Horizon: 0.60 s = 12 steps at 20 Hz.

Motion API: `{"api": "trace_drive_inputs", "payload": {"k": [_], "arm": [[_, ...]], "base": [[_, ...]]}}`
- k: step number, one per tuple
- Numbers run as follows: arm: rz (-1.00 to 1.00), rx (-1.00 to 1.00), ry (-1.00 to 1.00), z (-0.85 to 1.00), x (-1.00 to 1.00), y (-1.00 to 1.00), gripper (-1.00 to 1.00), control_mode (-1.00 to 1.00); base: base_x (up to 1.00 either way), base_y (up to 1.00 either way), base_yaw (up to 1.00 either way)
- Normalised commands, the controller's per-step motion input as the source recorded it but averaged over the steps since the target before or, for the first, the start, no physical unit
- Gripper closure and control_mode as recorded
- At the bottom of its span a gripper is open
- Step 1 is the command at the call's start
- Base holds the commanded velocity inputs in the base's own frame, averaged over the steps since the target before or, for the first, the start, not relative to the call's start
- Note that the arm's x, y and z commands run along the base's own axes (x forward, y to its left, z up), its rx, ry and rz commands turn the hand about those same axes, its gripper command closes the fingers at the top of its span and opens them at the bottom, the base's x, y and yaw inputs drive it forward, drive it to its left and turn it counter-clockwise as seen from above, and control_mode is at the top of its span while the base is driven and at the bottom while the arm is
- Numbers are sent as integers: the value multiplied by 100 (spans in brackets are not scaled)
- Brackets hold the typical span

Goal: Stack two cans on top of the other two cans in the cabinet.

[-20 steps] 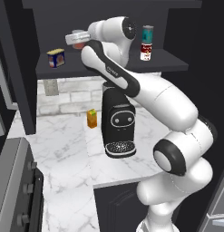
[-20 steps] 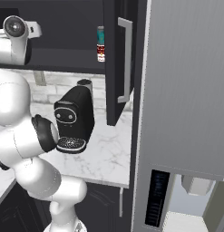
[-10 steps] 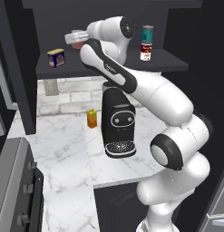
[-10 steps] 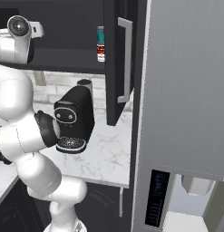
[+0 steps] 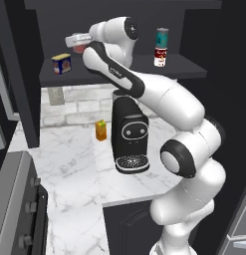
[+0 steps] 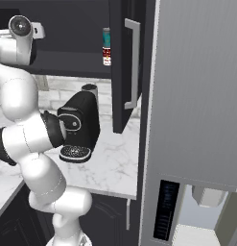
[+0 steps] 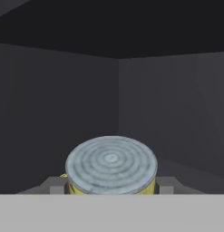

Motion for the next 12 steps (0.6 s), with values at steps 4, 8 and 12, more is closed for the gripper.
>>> {"api": "trace_drive_inputs", "payload": {"k": [4,8,12], "arm": [[7,0,1,0,22,39,100,-100],[8,0,0,0,19,39,100,-100],[6,0,1,0,25,33,100,-100]], "base": [[0,0,0],[0,0,0],[0,0,0]]}}
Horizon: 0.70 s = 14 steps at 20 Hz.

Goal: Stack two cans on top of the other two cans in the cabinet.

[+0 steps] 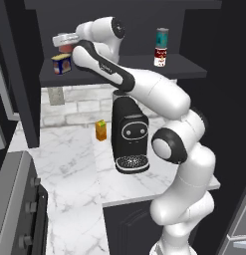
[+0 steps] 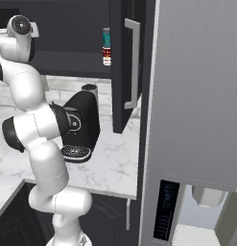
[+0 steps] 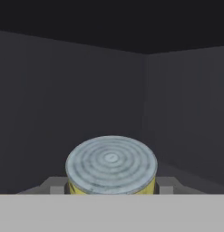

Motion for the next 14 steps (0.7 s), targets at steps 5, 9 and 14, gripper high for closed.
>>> {"api": "trace_drive_inputs", "payload": {"k": [5,9,14], "arm": [[2,0,3,0,18,19,100,-100],[0,0,3,-7,10,3,100,-100],[0,0,0,-20,5,3,100,-100]], "base": [[0,0,0],[0,0,0],[0,0,0]]}}
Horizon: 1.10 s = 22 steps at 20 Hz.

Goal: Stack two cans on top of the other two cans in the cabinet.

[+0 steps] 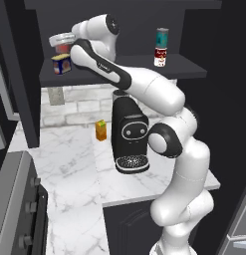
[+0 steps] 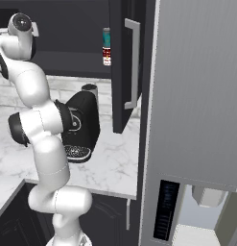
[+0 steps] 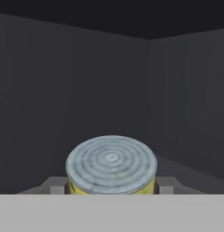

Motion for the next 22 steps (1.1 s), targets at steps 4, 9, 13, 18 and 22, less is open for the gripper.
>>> {"api": "trace_drive_inputs", "payload": {"k": [4,9,13,18,22], "arm": [[0,0,0,-31,1,3,100,-100],[0,0,0,-22,1,4,100,-100],[0,0,0,0,7,0,100,-100],[0,0,0,1,13,0,100,-100],[0,0,0,1,11,0,100,-100]], "base": [[0,0,0],[0,0,0],[0,0,0],[0,0,0],[0,0,0]]}}
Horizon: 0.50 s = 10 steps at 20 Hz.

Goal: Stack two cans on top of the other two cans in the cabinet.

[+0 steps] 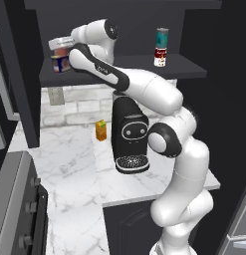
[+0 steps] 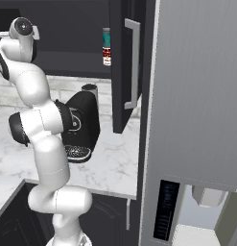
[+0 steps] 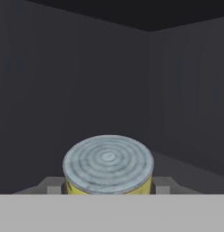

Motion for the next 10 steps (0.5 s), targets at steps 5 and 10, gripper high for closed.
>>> {"api": "trace_drive_inputs", "payload": {"k": [5,10], "arm": [[0,0,0,2,1,0,100,-100],[0,0,0,1,0,0,100,-100]], "base": [[0,0,0],[0,0,0]]}}
